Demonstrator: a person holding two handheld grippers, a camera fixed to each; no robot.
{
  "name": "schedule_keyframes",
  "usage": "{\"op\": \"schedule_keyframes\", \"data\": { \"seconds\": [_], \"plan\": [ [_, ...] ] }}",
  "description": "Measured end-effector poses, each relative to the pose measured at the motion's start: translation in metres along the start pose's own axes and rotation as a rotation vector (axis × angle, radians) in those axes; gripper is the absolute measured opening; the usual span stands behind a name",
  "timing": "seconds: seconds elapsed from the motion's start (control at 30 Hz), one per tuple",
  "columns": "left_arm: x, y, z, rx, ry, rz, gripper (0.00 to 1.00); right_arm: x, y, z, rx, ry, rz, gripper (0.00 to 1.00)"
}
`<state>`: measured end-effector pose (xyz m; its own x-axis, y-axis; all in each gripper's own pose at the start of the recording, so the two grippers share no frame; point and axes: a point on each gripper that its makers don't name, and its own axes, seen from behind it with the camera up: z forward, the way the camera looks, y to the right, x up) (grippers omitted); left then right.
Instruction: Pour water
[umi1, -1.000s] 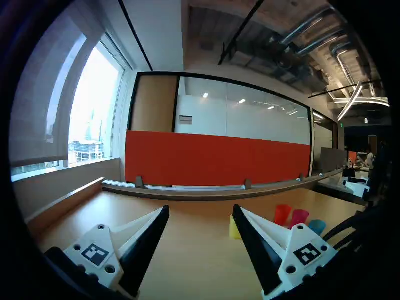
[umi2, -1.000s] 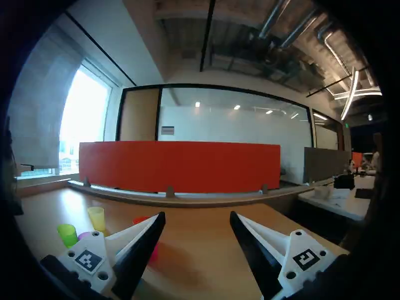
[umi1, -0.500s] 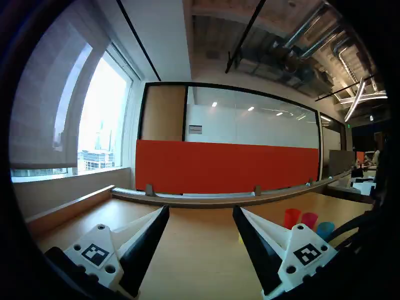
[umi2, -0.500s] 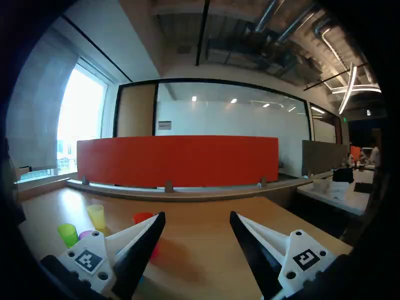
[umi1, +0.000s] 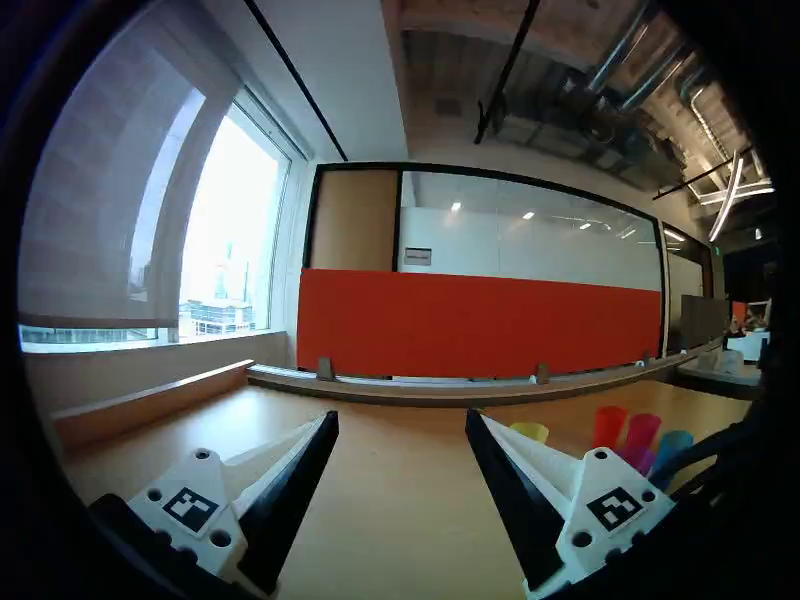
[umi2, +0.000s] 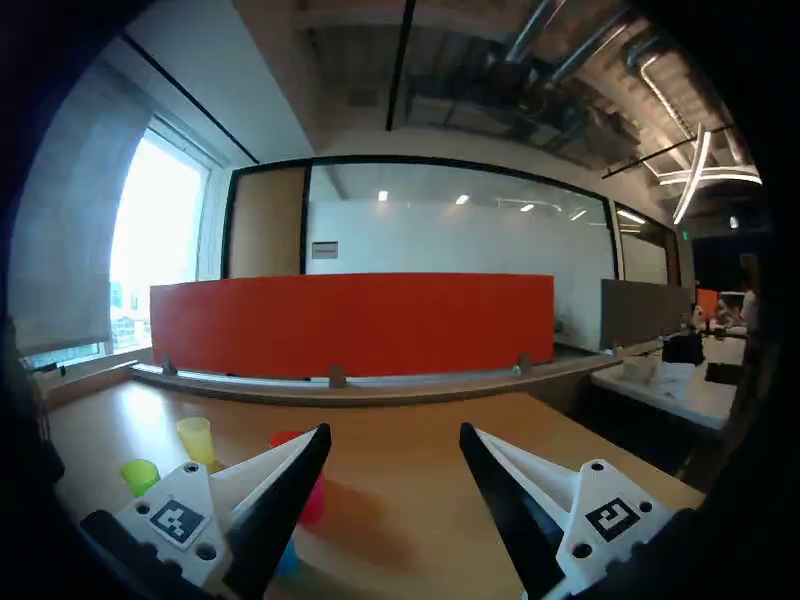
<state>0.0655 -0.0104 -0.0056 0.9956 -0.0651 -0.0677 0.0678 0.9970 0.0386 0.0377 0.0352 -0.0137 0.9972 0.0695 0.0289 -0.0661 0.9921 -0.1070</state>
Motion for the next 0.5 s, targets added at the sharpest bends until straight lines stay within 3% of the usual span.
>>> {"op": "schedule_keyframes", "data": {
  "seconds": [0.5],
  "plan": [
    [-0.042, -0.006, 0.003, 0.001, -0.037, 0.02, 0.94, 0.002, -0.007, 0.0, -0.015, 0.0, 0.003, 1.0]
  ]
}}
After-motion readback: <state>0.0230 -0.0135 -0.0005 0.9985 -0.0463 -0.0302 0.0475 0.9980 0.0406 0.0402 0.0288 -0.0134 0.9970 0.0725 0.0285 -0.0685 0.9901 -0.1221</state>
